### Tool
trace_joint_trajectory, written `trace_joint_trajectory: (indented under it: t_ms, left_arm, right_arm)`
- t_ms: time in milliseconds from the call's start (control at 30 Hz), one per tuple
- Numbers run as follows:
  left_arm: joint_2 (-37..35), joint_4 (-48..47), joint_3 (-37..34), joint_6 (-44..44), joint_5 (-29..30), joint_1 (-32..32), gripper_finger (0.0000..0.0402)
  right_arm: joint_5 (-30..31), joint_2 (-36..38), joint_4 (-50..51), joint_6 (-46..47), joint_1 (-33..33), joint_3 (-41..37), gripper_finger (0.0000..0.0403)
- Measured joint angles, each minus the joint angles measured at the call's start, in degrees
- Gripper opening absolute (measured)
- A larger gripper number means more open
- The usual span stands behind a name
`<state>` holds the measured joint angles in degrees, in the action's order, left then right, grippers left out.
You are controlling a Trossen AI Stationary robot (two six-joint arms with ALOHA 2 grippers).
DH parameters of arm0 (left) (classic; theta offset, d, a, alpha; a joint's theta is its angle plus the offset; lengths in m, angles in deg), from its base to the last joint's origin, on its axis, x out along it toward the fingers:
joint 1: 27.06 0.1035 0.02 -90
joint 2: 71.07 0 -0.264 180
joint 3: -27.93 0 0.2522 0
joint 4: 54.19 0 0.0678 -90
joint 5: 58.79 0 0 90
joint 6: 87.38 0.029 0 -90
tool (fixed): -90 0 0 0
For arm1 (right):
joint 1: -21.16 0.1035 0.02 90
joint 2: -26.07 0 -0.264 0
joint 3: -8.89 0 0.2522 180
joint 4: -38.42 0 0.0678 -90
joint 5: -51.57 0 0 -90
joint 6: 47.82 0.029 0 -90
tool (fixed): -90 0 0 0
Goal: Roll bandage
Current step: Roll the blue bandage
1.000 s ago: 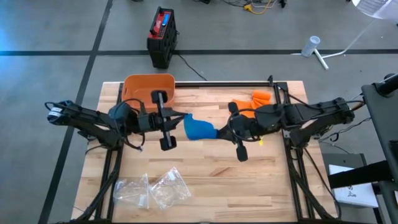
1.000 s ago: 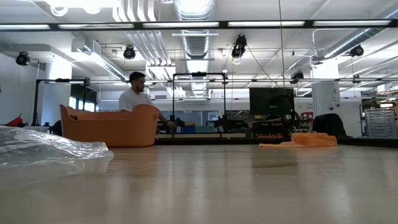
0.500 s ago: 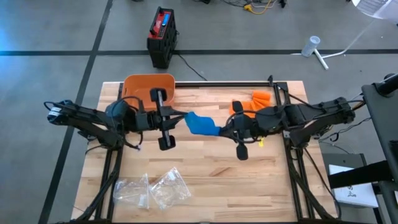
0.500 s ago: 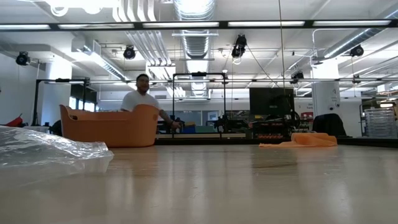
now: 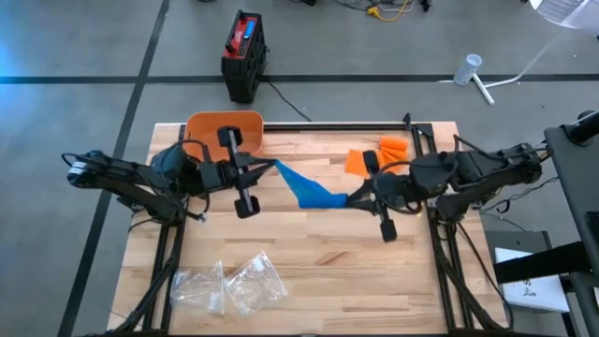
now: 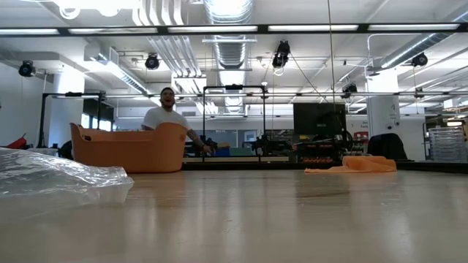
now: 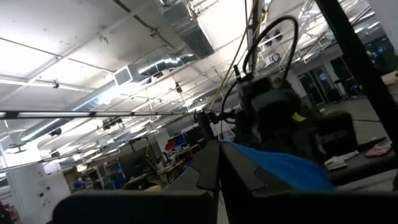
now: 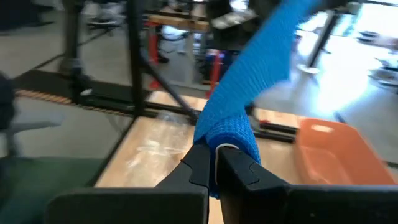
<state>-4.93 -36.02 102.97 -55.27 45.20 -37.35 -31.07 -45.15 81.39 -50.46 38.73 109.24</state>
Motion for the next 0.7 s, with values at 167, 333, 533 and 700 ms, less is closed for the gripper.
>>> trace_joint_trajectory:
  t_ms: [167, 333, 533, 700]
  left_arm:
    - [2.58, -0.09, 0.00, -0.49, 0.07, 0.82, 0.0000]
    - [4.74, -0.05, 0.00, -1.74, 0.07, 1.06, 0.0000]
    - [5.50, -3.49, 0.00, -2.50, 0.05, 0.95, 0.0000]
    - [5.76, -8.21, -0.02, -1.28, -1.43, 0.93, 0.0000]
  right_arm:
    - [-4.74, 0.28, -1.35, -1.11, 0.16, 0.00, 0.0003]
    - [-4.62, 1.09, -4.17, -3.98, 0.12, 0.00, 0.0003]
    - [-4.40, 1.53, -5.07, -2.70, 0.06, 0.00, 0.0003]
    - [-4.40, 1.53, -6.65, -5.03, 0.06, 0.00, 0.0003]
